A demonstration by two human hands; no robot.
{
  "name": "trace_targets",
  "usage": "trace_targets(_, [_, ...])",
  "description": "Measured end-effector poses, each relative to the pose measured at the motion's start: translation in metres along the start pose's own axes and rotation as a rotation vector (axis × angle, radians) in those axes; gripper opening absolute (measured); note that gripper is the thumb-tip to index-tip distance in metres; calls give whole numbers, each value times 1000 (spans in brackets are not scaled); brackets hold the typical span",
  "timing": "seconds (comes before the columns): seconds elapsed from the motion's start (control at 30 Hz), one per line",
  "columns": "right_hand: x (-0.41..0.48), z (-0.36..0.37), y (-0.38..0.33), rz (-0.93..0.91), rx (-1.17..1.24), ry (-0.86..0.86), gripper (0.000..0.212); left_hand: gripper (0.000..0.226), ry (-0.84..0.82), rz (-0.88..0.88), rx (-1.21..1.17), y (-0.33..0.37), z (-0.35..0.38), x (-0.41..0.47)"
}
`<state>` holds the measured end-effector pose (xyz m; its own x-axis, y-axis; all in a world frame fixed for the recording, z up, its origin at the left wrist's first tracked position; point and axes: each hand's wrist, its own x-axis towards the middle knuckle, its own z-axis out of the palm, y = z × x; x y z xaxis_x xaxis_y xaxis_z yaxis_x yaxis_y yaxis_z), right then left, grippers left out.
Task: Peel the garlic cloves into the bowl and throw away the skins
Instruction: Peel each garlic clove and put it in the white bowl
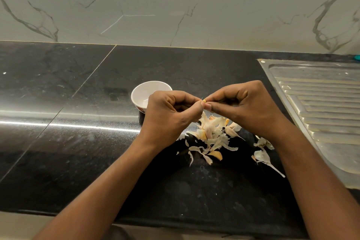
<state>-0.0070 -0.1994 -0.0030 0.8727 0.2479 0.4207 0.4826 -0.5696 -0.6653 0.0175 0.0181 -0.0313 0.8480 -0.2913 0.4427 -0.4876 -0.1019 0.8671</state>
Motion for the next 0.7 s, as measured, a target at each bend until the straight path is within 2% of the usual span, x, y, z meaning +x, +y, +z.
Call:
trace_targets(0.27, [-1, 5, -3, -18, 11, -27, 15, 10, 51, 100, 142, 1, 1, -1])
trace_targets(0.47, [-2, 3, -4, -3, 137, -32, 26, 9, 36, 82, 80, 2, 1, -1])
trace_targets(0.7, [-2, -2, -2, 32, 209, -17, 18, 9, 33, 30, 25, 2, 0, 0])
